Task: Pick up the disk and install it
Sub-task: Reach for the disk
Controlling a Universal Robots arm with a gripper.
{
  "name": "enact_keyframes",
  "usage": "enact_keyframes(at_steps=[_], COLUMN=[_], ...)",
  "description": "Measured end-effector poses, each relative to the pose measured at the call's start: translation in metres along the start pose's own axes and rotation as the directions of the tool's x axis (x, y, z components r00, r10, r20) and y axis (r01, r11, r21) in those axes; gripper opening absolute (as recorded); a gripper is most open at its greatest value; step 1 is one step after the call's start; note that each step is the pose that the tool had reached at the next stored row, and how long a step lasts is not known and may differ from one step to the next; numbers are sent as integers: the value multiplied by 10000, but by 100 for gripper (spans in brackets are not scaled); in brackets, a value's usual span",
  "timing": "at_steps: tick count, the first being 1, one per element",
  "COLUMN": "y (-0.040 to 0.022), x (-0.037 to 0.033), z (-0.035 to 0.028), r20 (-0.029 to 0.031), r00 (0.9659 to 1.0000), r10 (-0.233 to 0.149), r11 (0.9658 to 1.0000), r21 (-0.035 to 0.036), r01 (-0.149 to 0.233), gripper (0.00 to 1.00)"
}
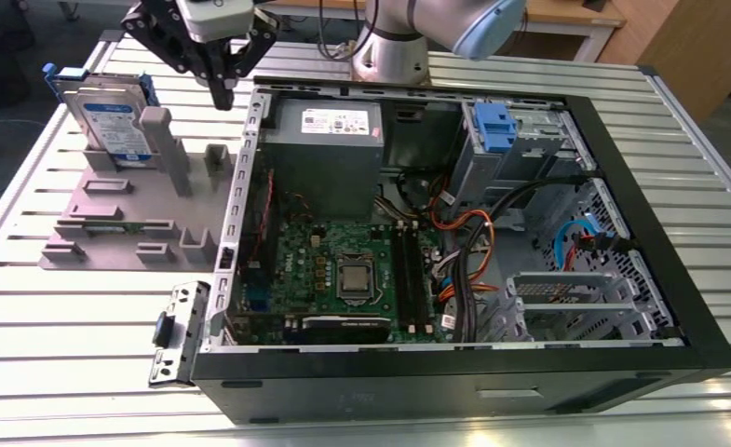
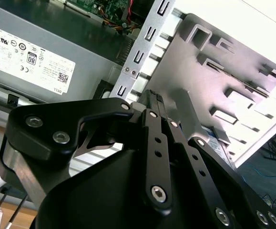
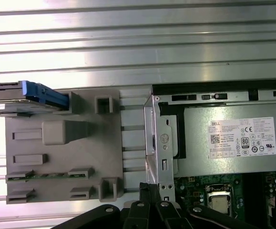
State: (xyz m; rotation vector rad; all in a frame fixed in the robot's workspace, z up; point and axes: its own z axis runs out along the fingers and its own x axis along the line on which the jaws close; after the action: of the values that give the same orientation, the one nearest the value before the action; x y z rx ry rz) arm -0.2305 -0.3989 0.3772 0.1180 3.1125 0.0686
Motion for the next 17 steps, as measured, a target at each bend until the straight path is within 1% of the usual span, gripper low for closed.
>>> enact_keyframes(at_steps=[17], y=[-4], x=[50], z=[10], r20=[0], r00=[10000], r10=[0], r11=[10000], r21=[0], r01=[0], gripper=[10])
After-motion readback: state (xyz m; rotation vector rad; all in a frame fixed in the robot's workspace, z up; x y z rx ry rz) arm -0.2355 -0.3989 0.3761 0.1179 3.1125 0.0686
